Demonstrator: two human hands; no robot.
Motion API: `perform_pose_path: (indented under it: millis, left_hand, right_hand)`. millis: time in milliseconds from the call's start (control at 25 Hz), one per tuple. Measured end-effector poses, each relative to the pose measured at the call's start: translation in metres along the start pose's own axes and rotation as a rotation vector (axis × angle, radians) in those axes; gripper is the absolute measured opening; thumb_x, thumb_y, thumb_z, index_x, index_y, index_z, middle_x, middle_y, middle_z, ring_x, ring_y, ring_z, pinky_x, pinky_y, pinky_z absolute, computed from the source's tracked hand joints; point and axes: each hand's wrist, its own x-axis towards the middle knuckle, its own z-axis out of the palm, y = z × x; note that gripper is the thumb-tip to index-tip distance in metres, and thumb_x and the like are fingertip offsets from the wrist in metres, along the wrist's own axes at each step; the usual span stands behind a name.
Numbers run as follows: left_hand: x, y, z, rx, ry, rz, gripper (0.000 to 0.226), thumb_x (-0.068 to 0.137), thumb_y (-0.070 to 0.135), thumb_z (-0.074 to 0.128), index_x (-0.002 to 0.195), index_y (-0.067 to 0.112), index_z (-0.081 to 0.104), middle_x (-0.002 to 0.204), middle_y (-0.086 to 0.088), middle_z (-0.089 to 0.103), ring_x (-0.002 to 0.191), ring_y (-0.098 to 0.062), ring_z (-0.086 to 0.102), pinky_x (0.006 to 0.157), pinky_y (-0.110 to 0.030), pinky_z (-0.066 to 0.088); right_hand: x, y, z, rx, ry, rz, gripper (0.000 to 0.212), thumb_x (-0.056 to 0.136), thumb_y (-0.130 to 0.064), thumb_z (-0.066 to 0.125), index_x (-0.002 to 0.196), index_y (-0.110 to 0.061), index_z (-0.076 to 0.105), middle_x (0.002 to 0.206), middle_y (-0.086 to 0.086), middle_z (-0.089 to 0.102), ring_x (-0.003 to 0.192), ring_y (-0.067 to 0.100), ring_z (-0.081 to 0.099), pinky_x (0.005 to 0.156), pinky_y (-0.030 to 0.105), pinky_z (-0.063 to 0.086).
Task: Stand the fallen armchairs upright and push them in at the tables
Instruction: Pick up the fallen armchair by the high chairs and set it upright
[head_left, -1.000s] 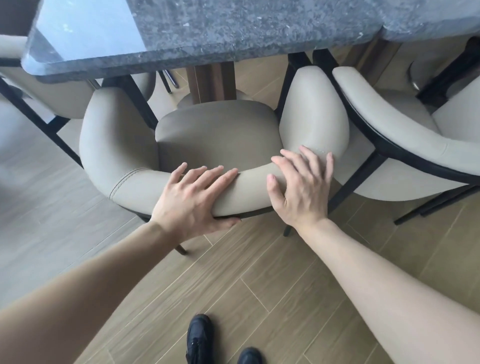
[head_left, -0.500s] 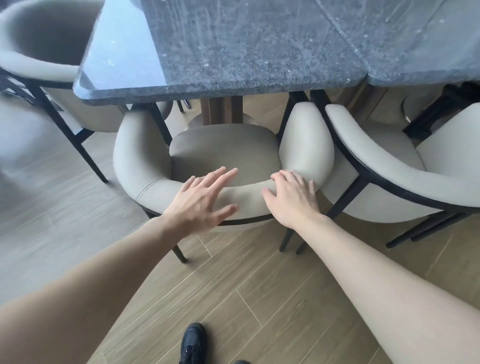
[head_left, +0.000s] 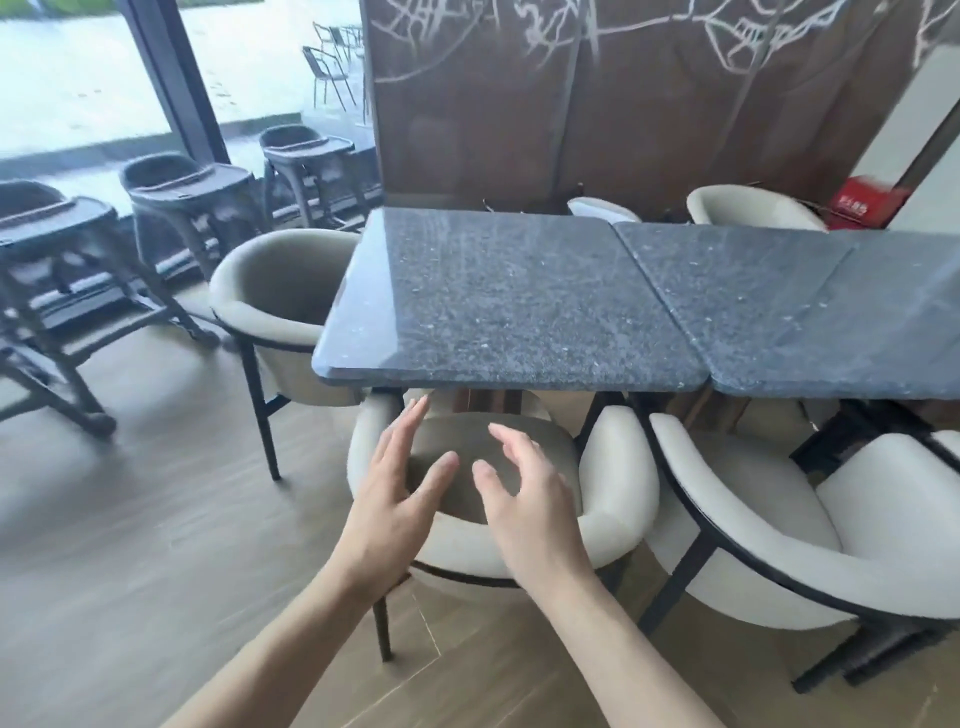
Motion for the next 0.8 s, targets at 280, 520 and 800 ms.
perform_pose_path:
  millis: [280, 520, 800]
  left_hand:
    - [-0.001, 0.057, -0.086, -0.326, 0.162, -0.101, 0.044, 0.106, 0.021, 0.049, 0.149, 0.027, 0.044, 0.139, 0.028, 0.056, 0.120, 0.023, 0.047, 0.088, 0.004, 0.037]
    - [0.012, 0.052, -0.180, -0.368, 0.231, -0.093, 0.040, 0.105, 0.035, 0.049, 0.145, 0.035, 0.051, 0.140, 0.027, 0.057, 0.132, 0.007, 0.048, 0.115, -0.029, 0.036]
    - [0.036, 0.016, -0.330, -0.353, 0.184, -0.125, 0.049, 0.091, 0.053, 0.044, 0.139, 0.045, 0.055, 0.146, 0.024, 0.053, 0.137, 0.000, 0.048, 0.121, -0.041, 0.031]
  right_hand:
    - [0.004, -0.109, 0.020, 0.377, -0.097, 0.071, 0.030, 0.099, -0.020, 0.056, 0.128, -0.026, 0.062, 0.132, -0.012, 0.062, 0.110, -0.018, 0.055, 0.091, 0.002, 0.040]
    - [0.015, -0.181, 0.070, 0.509, -0.122, 0.099, 0.030, 0.100, -0.017, 0.055, 0.128, -0.021, 0.064, 0.123, -0.016, 0.064, 0.113, -0.012, 0.056, 0.109, 0.030, 0.044]
    - [0.048, -0.255, 0.174, 0.545, -0.141, 0.085, 0.025, 0.100, -0.022, 0.053, 0.119, -0.028, 0.068, 0.119, -0.016, 0.068, 0.117, 0.005, 0.063, 0.101, 0.033, 0.050]
